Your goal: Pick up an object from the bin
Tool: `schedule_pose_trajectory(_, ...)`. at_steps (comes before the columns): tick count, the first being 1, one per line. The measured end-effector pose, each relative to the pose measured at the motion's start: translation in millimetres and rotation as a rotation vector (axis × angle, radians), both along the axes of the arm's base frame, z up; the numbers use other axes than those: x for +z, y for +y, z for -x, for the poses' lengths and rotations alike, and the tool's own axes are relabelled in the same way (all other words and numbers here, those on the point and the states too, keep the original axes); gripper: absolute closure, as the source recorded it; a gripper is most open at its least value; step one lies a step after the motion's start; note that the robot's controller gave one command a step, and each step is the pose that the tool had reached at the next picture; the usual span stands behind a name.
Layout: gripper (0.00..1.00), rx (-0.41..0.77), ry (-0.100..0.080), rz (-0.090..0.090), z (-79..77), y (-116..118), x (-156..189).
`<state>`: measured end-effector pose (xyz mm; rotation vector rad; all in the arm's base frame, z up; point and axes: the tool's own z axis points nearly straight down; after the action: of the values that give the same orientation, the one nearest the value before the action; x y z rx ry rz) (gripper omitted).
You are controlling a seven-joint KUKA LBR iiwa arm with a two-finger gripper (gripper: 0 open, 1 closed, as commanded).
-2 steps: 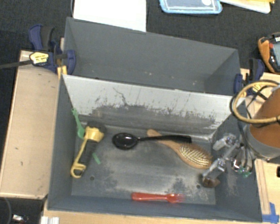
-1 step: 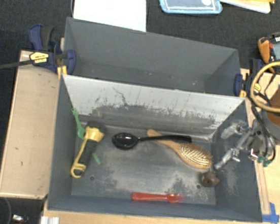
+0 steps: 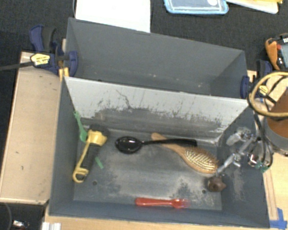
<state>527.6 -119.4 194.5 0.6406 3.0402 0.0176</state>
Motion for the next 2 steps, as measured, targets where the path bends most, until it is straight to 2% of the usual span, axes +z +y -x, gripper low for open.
schedule_pose_trajectory(1,0.00,-0.057,-0.009,-0.001,-14.3,-0.9,-46.5)
schedule_pose_trajectory(2,0.00,-0.197,-0.006,-0.007,-4.8,-3.0,-53.6)
